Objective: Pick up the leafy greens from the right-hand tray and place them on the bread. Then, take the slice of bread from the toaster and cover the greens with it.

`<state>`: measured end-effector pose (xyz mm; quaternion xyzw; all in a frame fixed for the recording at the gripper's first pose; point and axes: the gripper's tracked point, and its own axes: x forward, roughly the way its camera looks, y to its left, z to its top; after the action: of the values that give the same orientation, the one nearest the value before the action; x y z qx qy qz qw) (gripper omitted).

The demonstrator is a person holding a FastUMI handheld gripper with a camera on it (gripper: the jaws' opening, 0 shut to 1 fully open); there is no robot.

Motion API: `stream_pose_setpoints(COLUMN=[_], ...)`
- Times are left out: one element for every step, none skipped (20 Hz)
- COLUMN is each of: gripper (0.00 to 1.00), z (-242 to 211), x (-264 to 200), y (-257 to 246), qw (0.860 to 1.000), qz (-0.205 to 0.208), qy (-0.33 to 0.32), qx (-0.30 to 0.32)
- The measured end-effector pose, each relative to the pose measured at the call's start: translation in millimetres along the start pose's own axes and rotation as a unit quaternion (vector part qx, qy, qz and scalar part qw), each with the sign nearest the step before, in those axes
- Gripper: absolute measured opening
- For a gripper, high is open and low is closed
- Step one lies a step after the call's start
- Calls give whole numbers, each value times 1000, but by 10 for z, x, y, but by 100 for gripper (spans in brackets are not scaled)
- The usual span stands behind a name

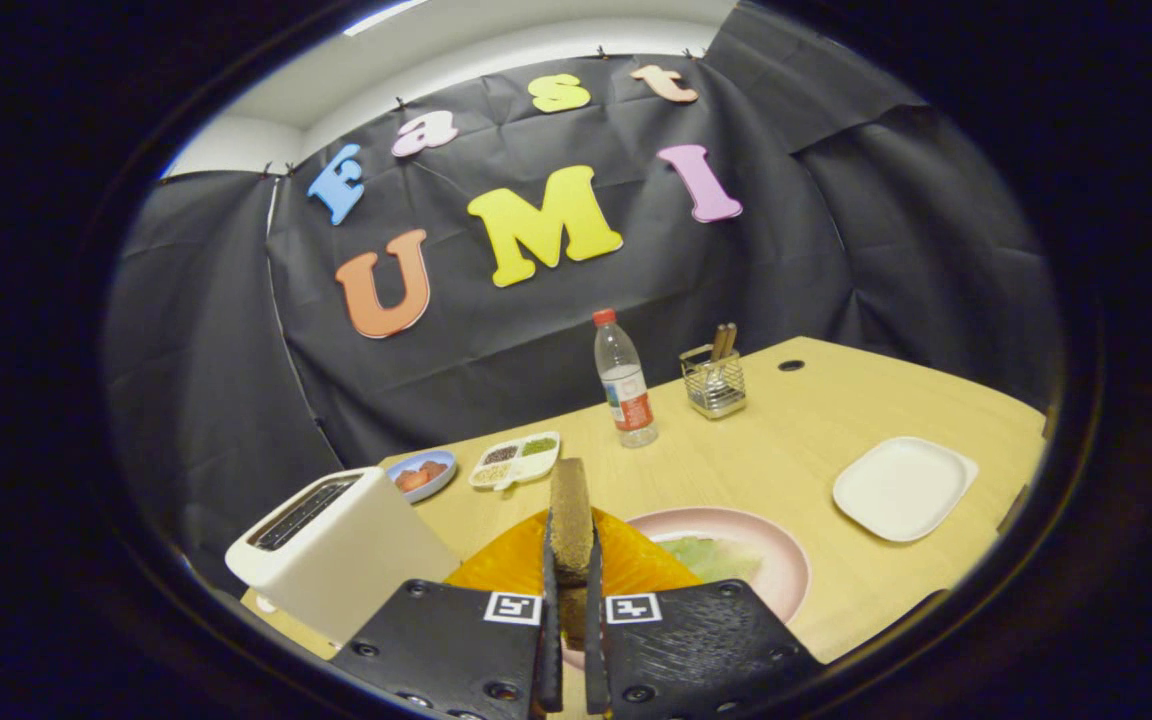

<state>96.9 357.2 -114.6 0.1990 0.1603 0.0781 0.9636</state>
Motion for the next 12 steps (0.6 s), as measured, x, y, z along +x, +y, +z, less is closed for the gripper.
stream_pose_setpoints(gripper=[9, 9, 8, 9, 9, 8, 13, 16, 18, 23, 31, 39], z=[-15, -26, -47, -69, -76, -70, -65, -75, -114, -128, -153, -187], x=[7, 20, 36, 53, 58, 58, 37, 39, 23, 32, 27, 36], y=[-10, -74, -147, -196, -227, -263, -291, -334, -345, -378, -419, -439], qw=[1000, 1000, 1000, 1000, 1000, 1000, 1000, 1000, 1000, 1000, 1000, 1000], qz=[2, -2, -4, -5, -5, -4, -2, -6, -6, -7, -9, -7], qy=[-3, -7, -5, 0, 5, 7, 7, 8, 9, 11, 14, 20], qx=[1, 0, 1, 3, 4, 2, 0, -4, -9, -14, -16, -17])
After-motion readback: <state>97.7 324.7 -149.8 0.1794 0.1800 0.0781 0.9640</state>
